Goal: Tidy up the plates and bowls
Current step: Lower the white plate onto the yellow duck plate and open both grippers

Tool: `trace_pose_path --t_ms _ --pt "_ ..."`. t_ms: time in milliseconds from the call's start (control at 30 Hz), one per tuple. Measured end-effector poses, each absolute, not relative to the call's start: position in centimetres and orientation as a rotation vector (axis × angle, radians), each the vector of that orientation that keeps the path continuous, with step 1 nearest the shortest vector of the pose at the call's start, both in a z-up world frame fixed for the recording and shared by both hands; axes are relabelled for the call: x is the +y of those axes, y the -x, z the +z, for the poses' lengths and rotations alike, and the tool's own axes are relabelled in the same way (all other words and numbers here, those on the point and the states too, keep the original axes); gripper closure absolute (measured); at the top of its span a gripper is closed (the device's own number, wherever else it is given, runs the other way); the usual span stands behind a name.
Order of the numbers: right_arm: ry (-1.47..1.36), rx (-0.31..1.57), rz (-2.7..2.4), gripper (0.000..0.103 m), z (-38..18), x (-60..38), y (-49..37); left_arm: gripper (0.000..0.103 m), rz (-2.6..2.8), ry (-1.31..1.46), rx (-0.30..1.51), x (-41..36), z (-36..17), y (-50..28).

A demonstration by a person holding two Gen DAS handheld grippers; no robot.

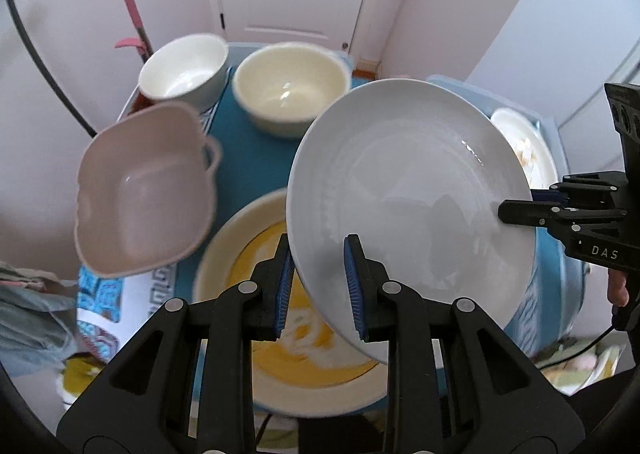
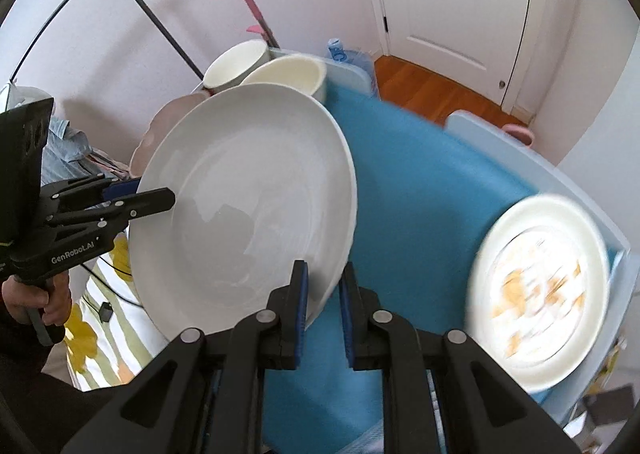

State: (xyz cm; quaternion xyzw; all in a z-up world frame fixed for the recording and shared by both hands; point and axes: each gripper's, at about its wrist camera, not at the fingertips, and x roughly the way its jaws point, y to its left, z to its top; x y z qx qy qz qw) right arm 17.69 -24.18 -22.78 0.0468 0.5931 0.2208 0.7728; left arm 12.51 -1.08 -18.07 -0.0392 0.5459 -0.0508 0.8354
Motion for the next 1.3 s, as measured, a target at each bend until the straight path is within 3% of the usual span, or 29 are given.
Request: trace_pose_path --t_ms 633,1300 --pt "-0.149 1.33 0.252 0.089 -26.3 -18.4 -13.9 0.081 -0.223 -0.061 1.262 1.8 -25.3 -11.9" --pt "-0.115 1.306 0.182 0.089 -26.5 -16.7 -13.0 0.081 -0.141 -0.397 1.177 -0.4 -25.9 -10.8"
